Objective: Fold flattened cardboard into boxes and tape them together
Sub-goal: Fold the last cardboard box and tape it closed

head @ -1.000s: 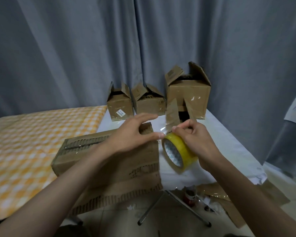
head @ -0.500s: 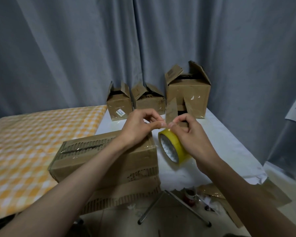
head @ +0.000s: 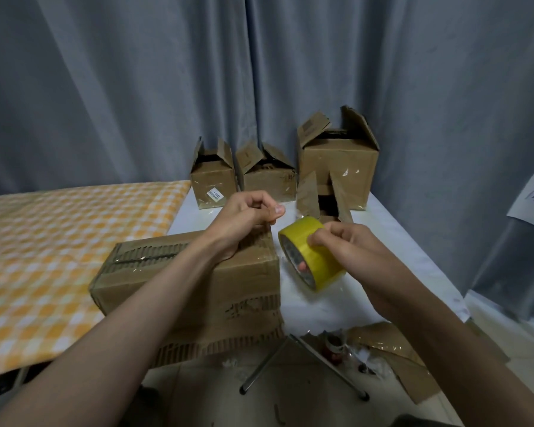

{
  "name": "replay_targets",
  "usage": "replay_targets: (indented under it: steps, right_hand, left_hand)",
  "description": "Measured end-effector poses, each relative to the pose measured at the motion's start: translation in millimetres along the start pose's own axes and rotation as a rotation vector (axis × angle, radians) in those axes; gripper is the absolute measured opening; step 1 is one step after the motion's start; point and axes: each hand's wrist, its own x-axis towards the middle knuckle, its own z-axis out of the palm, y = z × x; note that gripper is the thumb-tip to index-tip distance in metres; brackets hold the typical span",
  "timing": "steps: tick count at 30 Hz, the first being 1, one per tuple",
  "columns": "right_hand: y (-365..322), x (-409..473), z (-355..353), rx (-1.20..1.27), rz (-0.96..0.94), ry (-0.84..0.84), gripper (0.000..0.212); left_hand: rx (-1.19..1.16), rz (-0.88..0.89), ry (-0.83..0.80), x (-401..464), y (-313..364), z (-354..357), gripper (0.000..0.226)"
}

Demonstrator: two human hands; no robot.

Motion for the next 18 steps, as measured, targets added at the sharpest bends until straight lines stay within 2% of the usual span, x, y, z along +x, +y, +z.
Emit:
replay_targets:
  steps: [4,7,12,16,18]
  right_hand:
    - [-3,-10,7,0.032,-0.017,0.036,0.023]
    - [-4,-12,15,-0.05,-0.067,0.13,0.031]
    - [4,-16,24,-0.071,-0.008,0.158,0.044]
    - [9,-20,32,0.005,0.121,0.178,0.026]
    - [9,-22,33,0.013,0.11,0.14,0.019]
  left_hand:
    - [-0.026,0.009,0.042,-1,-1,-1,0.011]
    - [0.017,0.043,0.066,-3,0,1,0.01]
    - [0.024,0.065,0.224,-1,-1,-3,0.013]
    - [0.065,0.005,0.244,5,-6,-5,0.02]
    - [0.084,-0.021,0.279,8,-6,-6,0.021]
